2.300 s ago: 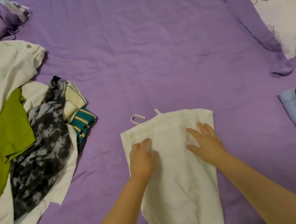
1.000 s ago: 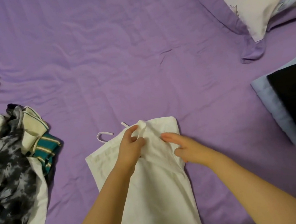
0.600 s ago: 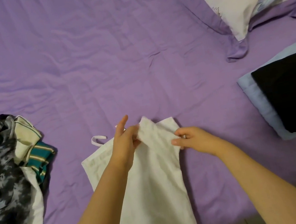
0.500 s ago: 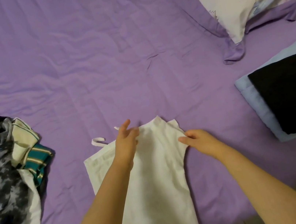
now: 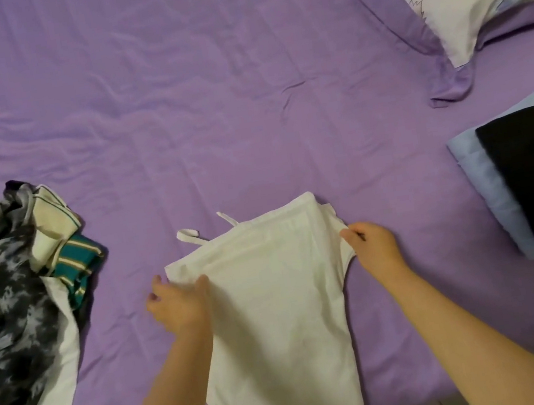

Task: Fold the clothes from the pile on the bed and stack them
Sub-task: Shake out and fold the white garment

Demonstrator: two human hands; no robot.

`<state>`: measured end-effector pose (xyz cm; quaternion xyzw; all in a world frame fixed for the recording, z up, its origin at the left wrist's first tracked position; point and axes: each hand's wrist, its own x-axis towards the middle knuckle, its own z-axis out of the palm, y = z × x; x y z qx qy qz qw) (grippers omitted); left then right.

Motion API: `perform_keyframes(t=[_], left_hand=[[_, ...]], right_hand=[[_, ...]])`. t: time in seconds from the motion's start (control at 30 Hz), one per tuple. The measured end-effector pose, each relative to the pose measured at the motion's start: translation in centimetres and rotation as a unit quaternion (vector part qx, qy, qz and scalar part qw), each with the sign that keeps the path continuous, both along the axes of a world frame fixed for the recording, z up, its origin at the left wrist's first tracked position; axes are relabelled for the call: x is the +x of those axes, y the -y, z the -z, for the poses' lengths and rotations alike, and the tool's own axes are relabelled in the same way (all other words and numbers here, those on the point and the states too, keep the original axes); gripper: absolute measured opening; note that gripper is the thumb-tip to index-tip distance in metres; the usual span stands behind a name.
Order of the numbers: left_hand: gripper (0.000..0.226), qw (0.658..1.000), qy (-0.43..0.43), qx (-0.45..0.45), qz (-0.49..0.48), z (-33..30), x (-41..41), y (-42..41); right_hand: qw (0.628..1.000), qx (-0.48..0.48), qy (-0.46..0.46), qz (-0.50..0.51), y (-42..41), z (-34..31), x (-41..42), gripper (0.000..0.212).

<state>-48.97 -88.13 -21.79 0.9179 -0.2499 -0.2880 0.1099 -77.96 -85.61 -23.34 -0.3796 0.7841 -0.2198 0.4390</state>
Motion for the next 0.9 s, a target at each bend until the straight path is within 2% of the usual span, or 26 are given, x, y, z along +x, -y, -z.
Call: perform_keyframes(t=[0.07,0.17,0.23,0.3,0.37,0.47,0.53,0.6,0.67,0.77,0.9], left_hand=[[0.066,0.998,-0.046,0.017,-0.050,0.3,0.9,-0.4],[0.043,0.993,-0.112,0.024,-0.042,0.1,2.2,-0.7],[0.028,0.975,-0.213,0.028,-0.047,-0.4,3.0,-0.5],[0.017,0.952,-0.295,-0.003,-0.077,-1.2,4.0,-0.1],[0.011,0.938,-0.325,-0.065,-0.100,-1.9,5.2,0.6],[0.017,0.919,-0.363,-0.131,-0.078,-2.8,6.4,1.8],[0.014,0.930,-0.346,-0.116,-0.052,-3.0,6.5,2.4],[0.010,0.942,-0.324,-0.072,-0.049,-2.6,6.3,2.6],[0.028,0.944,-0.322,-0.003,-0.069,-2.1,6.0,2.6],[0.053,0.912,-0.391,0.100,-0.079,-2.0,5.5,2.7],[0.055,0.872,-0.461,0.147,-0.075,-2.2,5.5,2.3]], right_hand=[[0.998,0.010,0.044,0.034,0.2,-0.2,0.6,0.020],[0.997,0.040,0.060,0.027,0.9,-0.2,1.3,0.031],[0.998,0.042,0.047,-0.005,1.5,-0.4,1.4,0.032],[0.999,0.023,0.046,-0.015,2.4,-0.7,1.3,0.026],[0.997,-0.005,0.077,-0.003,3.5,-1.4,1.0,0.024],[0.993,-0.030,0.114,0.017,5.2,-2.1,0.9,0.027],[0.994,-0.018,0.105,0.031,6.0,-1.9,1.1,0.027],[0.995,0.021,0.089,0.042,6.2,-1.2,1.5,0.019],[0.992,0.057,0.094,0.065,6.1,-0.9,2.3,0.014],[0.990,0.057,0.110,0.073,6.0,-1.2,3.1,0.024],[0.977,0.078,0.176,0.088,6.0,-2.0,3.3,0.028]])
